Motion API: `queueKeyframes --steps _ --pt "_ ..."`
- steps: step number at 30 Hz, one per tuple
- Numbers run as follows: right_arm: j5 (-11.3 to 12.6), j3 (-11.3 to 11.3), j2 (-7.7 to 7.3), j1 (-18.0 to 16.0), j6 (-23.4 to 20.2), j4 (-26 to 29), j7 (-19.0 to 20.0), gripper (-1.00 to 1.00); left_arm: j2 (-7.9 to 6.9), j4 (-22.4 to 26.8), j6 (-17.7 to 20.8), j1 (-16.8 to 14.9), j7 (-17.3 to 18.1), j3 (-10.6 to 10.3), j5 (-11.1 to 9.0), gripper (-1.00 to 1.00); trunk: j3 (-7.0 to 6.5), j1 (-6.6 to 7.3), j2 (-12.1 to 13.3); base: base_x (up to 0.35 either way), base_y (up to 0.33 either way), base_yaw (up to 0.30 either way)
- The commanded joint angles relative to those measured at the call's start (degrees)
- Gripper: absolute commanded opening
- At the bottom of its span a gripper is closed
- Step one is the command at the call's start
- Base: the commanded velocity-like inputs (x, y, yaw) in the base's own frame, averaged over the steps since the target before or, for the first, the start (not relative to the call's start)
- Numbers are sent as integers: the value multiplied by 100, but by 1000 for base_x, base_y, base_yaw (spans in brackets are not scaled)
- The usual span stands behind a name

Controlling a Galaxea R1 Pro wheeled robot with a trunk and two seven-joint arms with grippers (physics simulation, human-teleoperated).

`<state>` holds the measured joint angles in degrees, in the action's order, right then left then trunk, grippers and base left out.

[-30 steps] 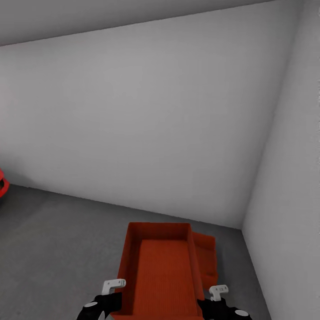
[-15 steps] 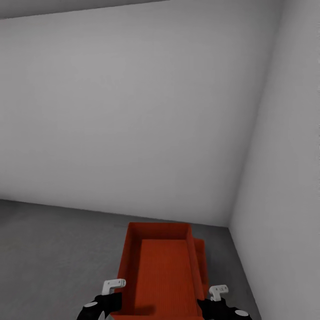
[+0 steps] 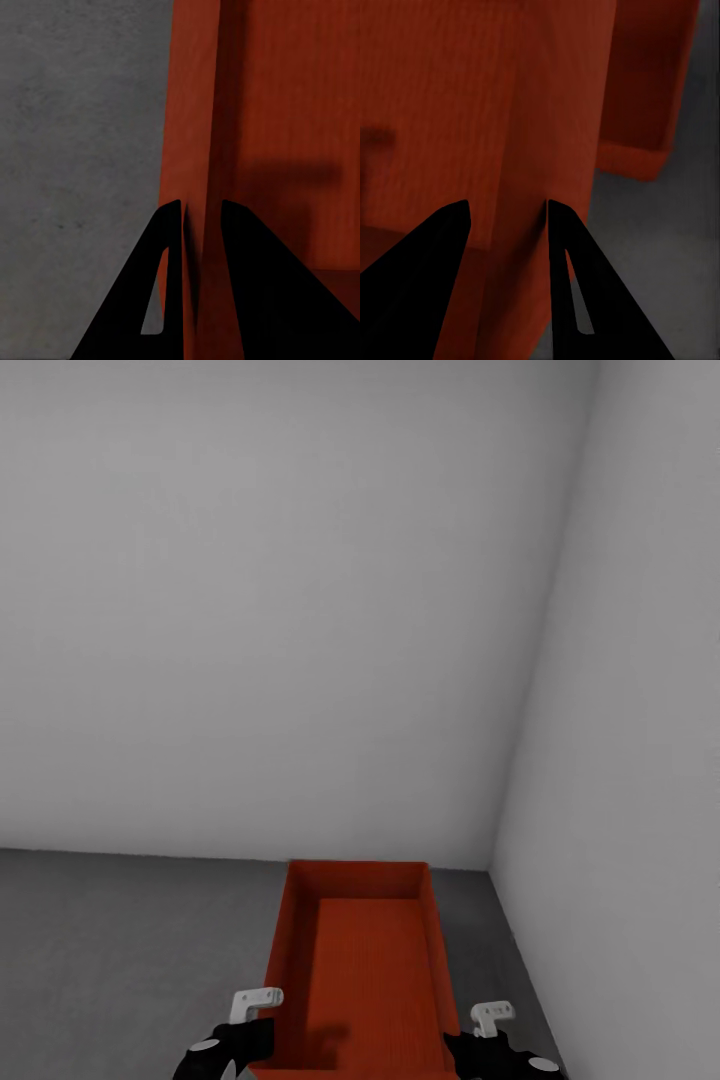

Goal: Move the two storage containers from the living room to the garage. In the garage, place one container on the floor and stack the other container on top of it (either order is fine).

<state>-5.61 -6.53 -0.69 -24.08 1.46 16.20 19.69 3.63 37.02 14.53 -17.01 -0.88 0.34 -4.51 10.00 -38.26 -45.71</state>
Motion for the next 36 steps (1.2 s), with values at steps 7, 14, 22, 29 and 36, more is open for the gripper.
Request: queueKeyframes --steps 7,14,22,29,36 --pt "-115 -41 157 -1 12 -21 52 -100 168 191 -188 -4 -18 45 -32 -100 45 -4 -7 325 0 -217" --pt "-115 -41 157 -1 12 -21 52 -100 166 191 -188 -4 -18 45 -32 -100 60 -4 -7 235 0 -146" --pt "-115 -40 157 -2 12 -21 52 -100 167 191 -188 -4 -18 45 -32 -100 60 -4 -7 38 -5 -2" --pt "-115 -41 157 -2 12 -21 52 -100 167 191 -188 -4 -18 45 -32 -100 60 -4 -7 275 -169 0" --pt "-115 -41 157 -1 12 -21 52 -100 166 191 -188 -4 -18 45 -32 -100 60 -4 -7 266 -181 0"
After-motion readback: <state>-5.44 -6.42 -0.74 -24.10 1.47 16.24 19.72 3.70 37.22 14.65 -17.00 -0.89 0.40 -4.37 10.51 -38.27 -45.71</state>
